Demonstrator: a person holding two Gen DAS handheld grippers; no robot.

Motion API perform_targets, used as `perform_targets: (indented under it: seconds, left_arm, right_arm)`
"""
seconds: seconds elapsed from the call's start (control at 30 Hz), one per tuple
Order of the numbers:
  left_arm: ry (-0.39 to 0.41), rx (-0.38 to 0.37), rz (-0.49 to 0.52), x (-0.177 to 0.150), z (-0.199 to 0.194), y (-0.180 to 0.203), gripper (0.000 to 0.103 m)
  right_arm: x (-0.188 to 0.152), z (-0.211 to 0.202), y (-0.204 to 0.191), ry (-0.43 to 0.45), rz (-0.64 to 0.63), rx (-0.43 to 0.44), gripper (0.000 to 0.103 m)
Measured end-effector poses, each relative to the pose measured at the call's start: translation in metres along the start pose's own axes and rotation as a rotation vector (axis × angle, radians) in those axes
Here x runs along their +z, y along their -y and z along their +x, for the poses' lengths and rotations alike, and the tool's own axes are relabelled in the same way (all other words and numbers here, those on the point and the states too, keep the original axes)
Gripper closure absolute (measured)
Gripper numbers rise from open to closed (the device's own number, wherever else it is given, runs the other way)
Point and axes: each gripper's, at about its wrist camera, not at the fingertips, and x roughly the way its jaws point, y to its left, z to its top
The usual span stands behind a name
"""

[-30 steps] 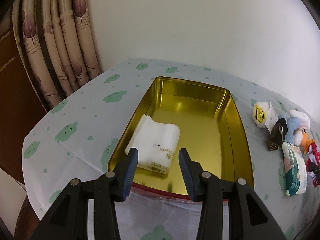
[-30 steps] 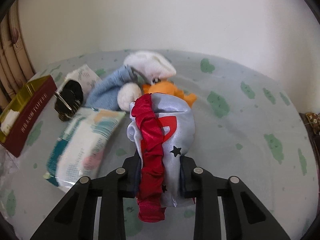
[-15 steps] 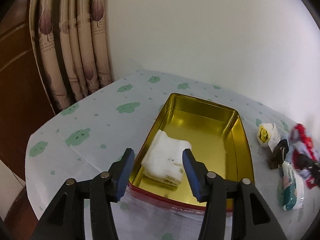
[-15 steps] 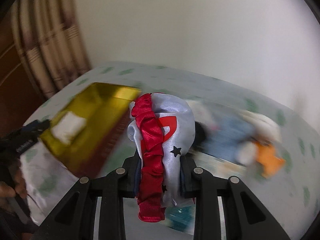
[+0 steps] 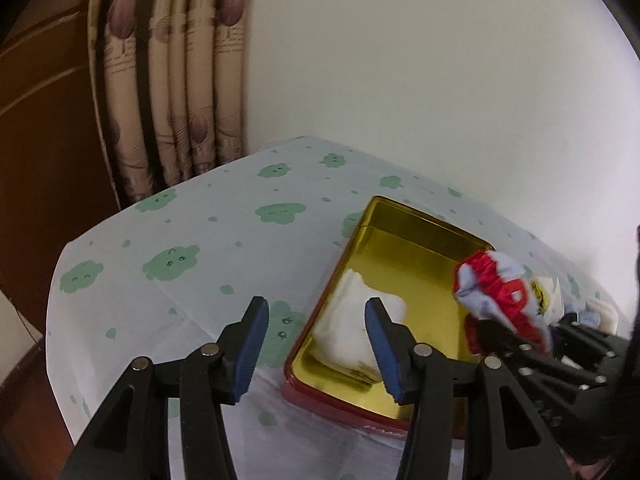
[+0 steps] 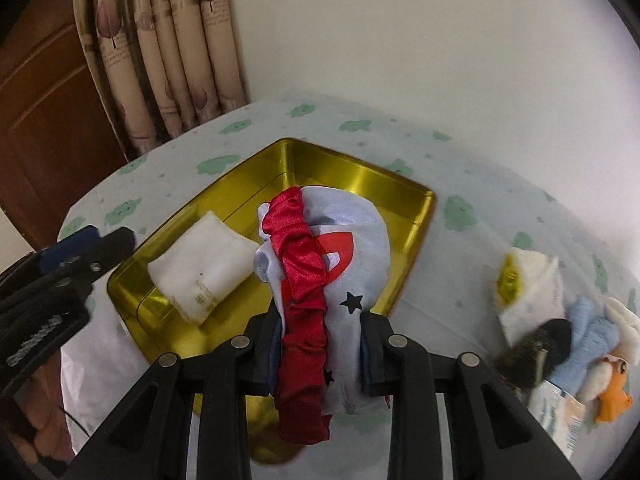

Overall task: Organize soft objects
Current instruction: 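Carry the grey-red cloth into the tin with the right tool and release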

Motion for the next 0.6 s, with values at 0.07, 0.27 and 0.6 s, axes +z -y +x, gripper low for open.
perform_targets:
  seconds: [0.07, 0.27, 0.6]
  left_arm:
    - [0.002, 0.006, -0.013, 0.001, 0.0, -0.003, 0.052]
    - [-0.008, 0.012, -0.056, 0.002, 0.002, -0.011, 0.052]
    - [-0.021, -0.001, -0.056, 0.002, 0.004, -0.009, 0.052]
  right_arm:
    - [0.003, 0.01, -0.005, -0.02, -0.002, 0.011, 0.074]
    - [0.004, 0.031, -0.016, -0.046, -0.015, 0.01, 0.071]
    - [0.001, 0.032, -0.02, -0.04, -0.03, -0.011, 0.054]
